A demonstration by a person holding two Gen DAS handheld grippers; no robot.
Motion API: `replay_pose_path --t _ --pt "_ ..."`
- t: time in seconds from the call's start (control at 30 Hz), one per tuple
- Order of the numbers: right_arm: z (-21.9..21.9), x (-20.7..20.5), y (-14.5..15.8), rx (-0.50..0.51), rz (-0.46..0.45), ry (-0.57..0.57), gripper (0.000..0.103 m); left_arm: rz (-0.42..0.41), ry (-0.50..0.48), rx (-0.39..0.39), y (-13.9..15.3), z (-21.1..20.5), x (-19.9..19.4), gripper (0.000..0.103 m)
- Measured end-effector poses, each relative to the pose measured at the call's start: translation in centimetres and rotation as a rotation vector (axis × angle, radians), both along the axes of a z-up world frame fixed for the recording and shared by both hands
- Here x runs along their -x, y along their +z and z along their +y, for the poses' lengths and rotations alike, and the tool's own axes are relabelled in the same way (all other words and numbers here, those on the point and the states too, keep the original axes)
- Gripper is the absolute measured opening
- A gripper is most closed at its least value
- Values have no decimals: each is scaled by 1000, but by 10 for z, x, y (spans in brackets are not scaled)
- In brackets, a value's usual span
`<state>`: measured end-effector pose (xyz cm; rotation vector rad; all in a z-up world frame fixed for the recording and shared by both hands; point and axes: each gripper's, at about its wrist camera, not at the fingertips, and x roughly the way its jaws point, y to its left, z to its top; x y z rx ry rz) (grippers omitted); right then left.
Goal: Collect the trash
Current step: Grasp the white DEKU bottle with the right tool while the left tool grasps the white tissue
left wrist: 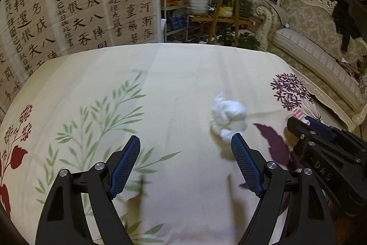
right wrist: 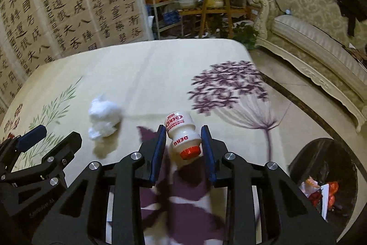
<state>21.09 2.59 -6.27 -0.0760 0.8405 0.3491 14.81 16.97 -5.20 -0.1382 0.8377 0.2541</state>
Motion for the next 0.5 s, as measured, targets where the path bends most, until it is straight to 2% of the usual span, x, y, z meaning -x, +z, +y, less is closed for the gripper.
replay_pose_path --t 0.37,0.43,0.5 --pt "-26 -20 0 -34 3 -39 30 23 -47 -11 -9 -21 -37 79" --pt "-27 -19 -1 -37 5 -37 30 26 -53 -4 -11 -21 -40 69" --pt "-28 -18 -2 -40 6 -34 30 40 -65 3 -13 -22 -41 51"
